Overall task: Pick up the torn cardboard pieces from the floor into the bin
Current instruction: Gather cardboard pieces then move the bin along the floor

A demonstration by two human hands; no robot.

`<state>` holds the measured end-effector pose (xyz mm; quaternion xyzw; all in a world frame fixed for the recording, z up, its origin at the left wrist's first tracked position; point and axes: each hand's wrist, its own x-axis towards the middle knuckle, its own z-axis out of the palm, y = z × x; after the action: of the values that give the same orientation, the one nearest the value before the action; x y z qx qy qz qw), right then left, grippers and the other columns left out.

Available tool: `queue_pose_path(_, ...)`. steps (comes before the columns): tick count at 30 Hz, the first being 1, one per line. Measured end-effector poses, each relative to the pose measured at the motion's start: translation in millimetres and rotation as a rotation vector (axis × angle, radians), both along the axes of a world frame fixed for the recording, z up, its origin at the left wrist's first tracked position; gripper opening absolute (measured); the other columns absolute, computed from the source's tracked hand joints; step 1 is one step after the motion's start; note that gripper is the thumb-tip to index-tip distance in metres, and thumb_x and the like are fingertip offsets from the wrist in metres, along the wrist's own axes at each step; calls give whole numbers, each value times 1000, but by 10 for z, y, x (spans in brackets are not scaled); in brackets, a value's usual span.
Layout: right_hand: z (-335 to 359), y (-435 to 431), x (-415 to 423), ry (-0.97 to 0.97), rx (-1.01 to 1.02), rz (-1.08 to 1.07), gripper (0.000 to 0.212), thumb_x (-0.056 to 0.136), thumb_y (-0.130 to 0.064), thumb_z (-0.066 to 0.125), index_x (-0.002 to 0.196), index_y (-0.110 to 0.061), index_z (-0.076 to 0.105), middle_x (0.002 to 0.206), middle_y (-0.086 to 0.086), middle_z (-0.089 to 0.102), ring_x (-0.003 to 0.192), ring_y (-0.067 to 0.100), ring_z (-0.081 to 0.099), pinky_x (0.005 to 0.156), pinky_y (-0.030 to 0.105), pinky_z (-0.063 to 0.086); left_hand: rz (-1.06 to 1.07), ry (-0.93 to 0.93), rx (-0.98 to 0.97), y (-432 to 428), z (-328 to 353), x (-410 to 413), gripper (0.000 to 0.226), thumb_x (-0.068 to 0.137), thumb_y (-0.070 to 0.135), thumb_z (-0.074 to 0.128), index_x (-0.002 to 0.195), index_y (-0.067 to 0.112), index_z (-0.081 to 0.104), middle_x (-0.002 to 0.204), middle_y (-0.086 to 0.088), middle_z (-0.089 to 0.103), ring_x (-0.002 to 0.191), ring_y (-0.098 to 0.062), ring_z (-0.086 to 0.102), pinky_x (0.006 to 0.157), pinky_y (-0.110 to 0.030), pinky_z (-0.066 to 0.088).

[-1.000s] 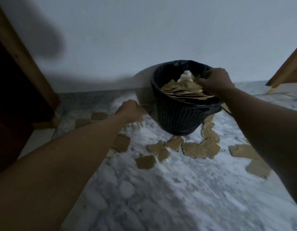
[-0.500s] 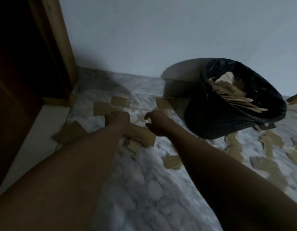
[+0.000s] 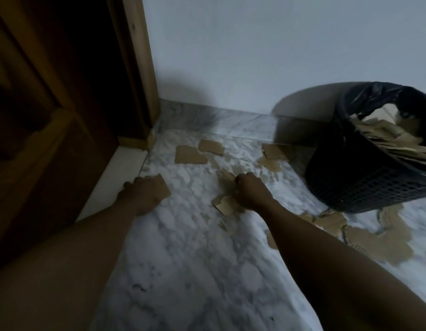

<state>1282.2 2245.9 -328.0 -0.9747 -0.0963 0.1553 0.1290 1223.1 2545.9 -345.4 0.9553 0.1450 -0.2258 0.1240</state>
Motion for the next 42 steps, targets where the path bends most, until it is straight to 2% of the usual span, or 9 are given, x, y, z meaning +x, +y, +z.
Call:
queue_pose_path(6,354,-292,87,-131,218,-248,23,86,-12,59,109,-8,62,102,14,65,93,33,65,77,42,55,79,37,-55,-391,47,-140,94,69,43,83,144,15,35,140,-17,44,128,-39,44,102,-46,41)
queue_pose_path(10,390,-668,99,-79,289,-352,29,91,-20,59,111,1,65,110,20,67,103,36,63,77,35,46,-33,93,11,-625,152,-79,83,85,61,60,148,14,34,149,-12,38,138,-35,34,114,-45,29)
queue_pose_path(16,471,-1184,-92,263,71,-248,72,96,-49,54,147,-1,38,153,19,38,134,33,44,95,32,40,-203,106,-94,-1419,498,193,71,99,59,33,155,16,24,160,-15,21,146,-34,18,118,-40,16)
queue_pose_path(21,516,-1288,-490,504,-167,-61,79,91,-57,58,151,-13,33,155,10,34,137,29,41,106,37,38,-293,211,-108,-2016,285,194,89,92,62,47,151,3,19,153,-15,19,140,-38,23,113,-47,31)
queue_pose_path(25,288,-1219,-816,352,-339,186,62,90,-52,60,140,-16,47,142,14,35,127,34,39,101,46,44,-422,80,-15,-2064,61,140,76,81,34,71,141,12,29,141,-15,29,124,-39,39,102,-48,42)
queue_pose_path(30,43,-1088,-997,179,-307,219,45,91,-25,63,130,-12,46,130,16,40,113,32,46,81,41,42,-203,21,-225,-1975,79,150,102,68,32,87,145,9,25,135,-19,47,116,-34,55,91,-41,52)
queue_pose_path(35,83,-947,-948,194,-193,130,39,90,-17,61,123,-10,41,107,13,55,101,30,53,94,49,38,-215,24,-91,-1856,62,151,70,79,40,75,134,11,43,134,-12,52,118,-30,55,94,-41,50)
queue_pose_path(38,145,-944,-810,212,-298,145,18,90,-18,59,107,-12,55,115,12,60,101,28,51,98,50,41,-191,-60,-36,-1746,101,173,51,88,36,63,130,12,46,133,-12,53,120,-30,54,98,-41,46)
queue_pose_path(42,352,-1226,-534,301,-459,51,54,86,-40,69,130,-14,53,137,11,41,126,37,38,103,60,30,-139,-42,-10,-1560,79,205,55,89,33,61,136,10,41,138,-15,50,126,-34,50,103,-46,43)
